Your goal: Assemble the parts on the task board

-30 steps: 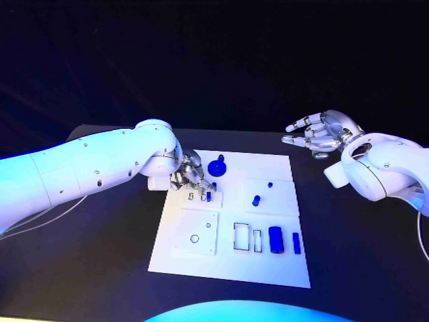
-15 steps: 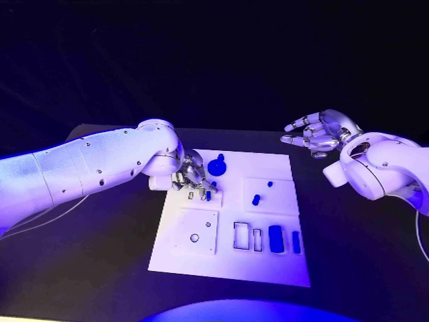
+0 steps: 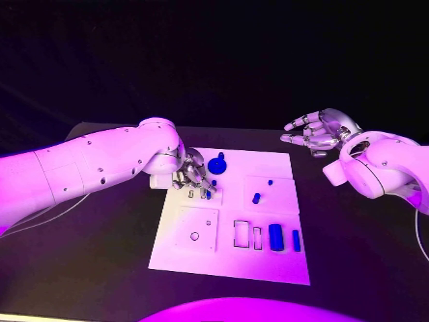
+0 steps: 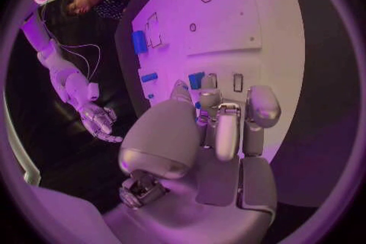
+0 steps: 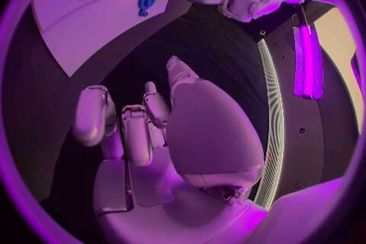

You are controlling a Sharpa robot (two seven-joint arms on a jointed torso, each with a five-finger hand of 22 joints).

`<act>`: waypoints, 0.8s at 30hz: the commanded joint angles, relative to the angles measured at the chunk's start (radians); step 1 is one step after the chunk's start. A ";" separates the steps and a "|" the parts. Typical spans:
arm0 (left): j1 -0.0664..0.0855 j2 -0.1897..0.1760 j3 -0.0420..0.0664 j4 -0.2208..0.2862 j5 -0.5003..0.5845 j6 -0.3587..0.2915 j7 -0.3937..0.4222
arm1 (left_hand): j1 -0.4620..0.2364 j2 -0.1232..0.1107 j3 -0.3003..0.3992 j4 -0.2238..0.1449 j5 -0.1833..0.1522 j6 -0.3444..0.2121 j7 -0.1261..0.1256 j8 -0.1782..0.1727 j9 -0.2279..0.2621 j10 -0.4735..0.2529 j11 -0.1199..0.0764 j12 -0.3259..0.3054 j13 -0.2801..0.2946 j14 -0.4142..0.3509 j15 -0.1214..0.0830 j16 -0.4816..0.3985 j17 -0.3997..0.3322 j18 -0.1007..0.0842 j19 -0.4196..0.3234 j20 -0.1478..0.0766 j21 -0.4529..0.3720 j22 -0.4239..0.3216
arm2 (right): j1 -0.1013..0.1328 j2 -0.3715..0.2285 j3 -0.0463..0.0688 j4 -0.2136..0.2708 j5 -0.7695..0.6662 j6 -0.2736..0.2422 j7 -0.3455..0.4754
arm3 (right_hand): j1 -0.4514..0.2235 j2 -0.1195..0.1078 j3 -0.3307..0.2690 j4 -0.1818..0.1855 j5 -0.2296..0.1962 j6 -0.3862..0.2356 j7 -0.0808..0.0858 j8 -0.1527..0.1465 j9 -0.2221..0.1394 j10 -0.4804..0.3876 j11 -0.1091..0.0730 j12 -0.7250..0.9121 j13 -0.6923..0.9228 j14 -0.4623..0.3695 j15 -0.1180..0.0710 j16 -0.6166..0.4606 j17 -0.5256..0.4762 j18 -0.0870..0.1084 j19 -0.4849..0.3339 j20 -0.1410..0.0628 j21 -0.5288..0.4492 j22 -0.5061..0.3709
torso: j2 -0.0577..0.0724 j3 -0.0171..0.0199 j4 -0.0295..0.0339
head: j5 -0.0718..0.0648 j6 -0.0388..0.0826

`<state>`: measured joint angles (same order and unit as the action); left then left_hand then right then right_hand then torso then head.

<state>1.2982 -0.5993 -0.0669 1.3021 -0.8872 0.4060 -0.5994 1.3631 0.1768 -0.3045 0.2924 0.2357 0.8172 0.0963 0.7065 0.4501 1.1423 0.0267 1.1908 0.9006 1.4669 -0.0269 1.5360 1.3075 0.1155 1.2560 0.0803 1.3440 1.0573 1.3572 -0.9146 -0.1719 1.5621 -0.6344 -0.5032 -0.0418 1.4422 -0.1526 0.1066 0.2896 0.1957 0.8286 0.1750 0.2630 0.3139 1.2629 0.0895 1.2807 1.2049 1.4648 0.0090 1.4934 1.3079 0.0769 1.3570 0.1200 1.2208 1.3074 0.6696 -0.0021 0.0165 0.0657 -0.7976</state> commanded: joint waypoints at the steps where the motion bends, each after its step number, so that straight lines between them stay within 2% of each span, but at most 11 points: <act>1: 0.000 0.004 0.000 -0.001 0.004 0.015 0.001 | 0.010 -0.001 0.003 0.000 0.004 0.010 0.000 -0.005 0.001 0.007 -0.001 0.001 0.003 0.077 -0.005 0.006 0.195 -0.010 0.006 -0.005 0.005 0.003 | -0.001 0.001 0.000 0.001 -0.011 0.014 0.005 | -0.009 0.001 -0.007 -0.001 0.003 -0.007 -0.002 0.007 -0.001 -0.009 0.000 -0.004 -0.003 0.052 0.006 -0.005 0.058 0.013 -0.009 0.001 -0.007 0.013 | 0.000 -0.0004 -0.0003 | -0.001 -0.002; 9: 0.000 0.007 -0.001 -0.004 0.002 0.015 -0.001 | 0.019 0.002 0.005 -0.001 0.004 0.014 -0.002 -0.005 0.002 0.009 -0.003 0.001 0.005 0.078 -0.007 0.006 0.195 -0.010 0.006 -0.005 0.006 0.003 | -0.001 0.000 0.000 0.002 -0.011 0.013 0.005 | -0.009 0.001 -0.007 -0.001 0.003 -0.007 -0.002 0.007 -0.001 -0.009 0.000 -0.004 -0.003 0.052 0.006 -0.005 0.058 0.013 -0.009 0.001 -0.007 0.013 | -0.001 -0.0007 0.0015 | -0.002 -0.004; 24: -0.001 0.016 -0.003 -0.017 0.001 0.025 -0.003 | 0.025 0.003 0.006 -0.001 0.003 0.015 -0.003 -0.006 0.003 0.012 -0.004 0.002 0.008 0.078 -0.007 0.006 0.196 -0.011 0.008 -0.006 0.008 0.007 | -0.001 -0.001 0.000 0.004 -0.011 0.015 0.004 | -0.009 0.001 -0.007 -0.001 0.003 -0.007 -0.002 0.007 -0.001 -0.009 0.000 -0.004 -0.003 0.052 0.006 -0.005 0.058 0.013 -0.009 0.001 -0.007 0.013 | 0.000 -0.0006 -0.0001 | -0.002 -0.007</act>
<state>1.2979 -0.5865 -0.0698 1.2862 -0.8880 0.4109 -0.6017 1.3801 0.1781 -0.3045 0.2924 0.2356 0.8279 0.0929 0.7066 0.4520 1.1457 0.0233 1.1908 0.9077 1.4668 -0.0268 1.5360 1.3074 0.1155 1.2596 0.0766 1.3476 1.0631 1.3572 -0.9153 -0.1720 1.5639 -0.6351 -0.5030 -0.0424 1.4423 -0.1526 0.1066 0.2896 0.1957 0.8286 0.1750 0.2630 0.3140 1.2630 0.0895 1.2807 1.2031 1.4648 0.0090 1.4934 1.3075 0.0769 1.3570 0.1200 1.2170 1.3081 0.6691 -0.0028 0.0167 0.0637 -0.8042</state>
